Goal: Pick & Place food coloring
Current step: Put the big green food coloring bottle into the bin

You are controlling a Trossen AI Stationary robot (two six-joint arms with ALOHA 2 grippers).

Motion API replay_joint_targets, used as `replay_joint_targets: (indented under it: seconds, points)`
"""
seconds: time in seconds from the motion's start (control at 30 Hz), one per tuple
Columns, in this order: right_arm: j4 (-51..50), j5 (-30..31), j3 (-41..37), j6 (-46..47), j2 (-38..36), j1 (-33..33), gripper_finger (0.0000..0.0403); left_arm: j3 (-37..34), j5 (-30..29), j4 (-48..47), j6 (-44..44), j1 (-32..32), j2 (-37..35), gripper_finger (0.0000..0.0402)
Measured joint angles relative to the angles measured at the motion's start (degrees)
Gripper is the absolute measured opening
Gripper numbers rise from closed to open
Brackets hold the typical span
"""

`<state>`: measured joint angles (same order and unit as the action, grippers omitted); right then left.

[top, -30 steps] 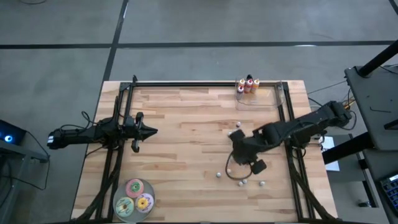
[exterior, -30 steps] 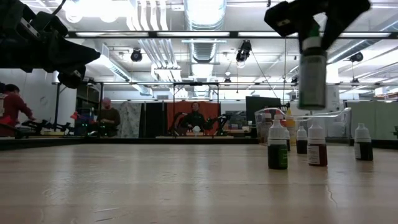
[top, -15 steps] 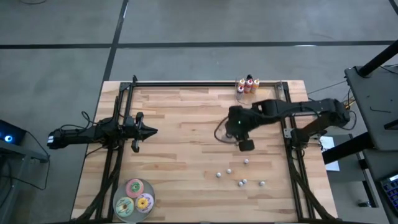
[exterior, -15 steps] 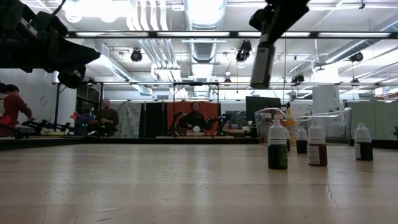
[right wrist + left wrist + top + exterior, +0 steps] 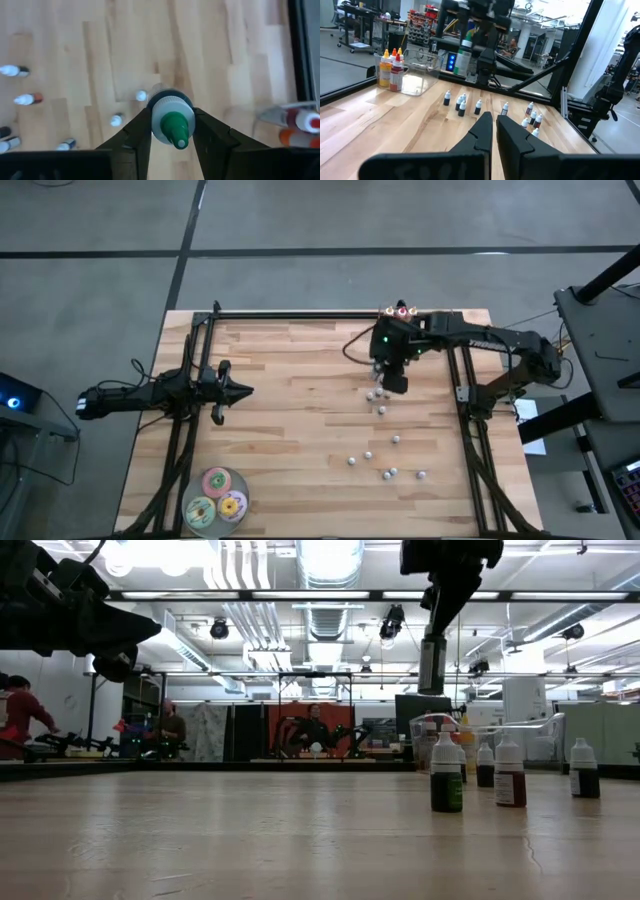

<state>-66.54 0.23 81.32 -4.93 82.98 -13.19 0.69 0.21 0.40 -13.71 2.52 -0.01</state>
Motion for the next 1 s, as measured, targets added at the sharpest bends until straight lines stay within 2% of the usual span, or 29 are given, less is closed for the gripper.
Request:
replay_joint_targets:
  seconds: [0.57, 0.77, 1.0]
  points:
    - [-1.7, 0.0, 0.0, -6.0, -1.3, -23.8, 0.0112, 0.0, 0.0, 0.0, 0.0, 0.0, 0.0, 0.0000]
    - [-1.8, 0.0, 0.0, -3.5, -1.3, -29.0, 0.0112, 0.0, 0.0, 0.0, 0.0, 0.0, 0.0, 0.0000]
    - [-1.8, 0.0, -0.1, 6.0, -1.3, -31.7, 0.0112, 0.0, 0.0, 0.0, 0.0, 0.0, 0.0, 0.0000]
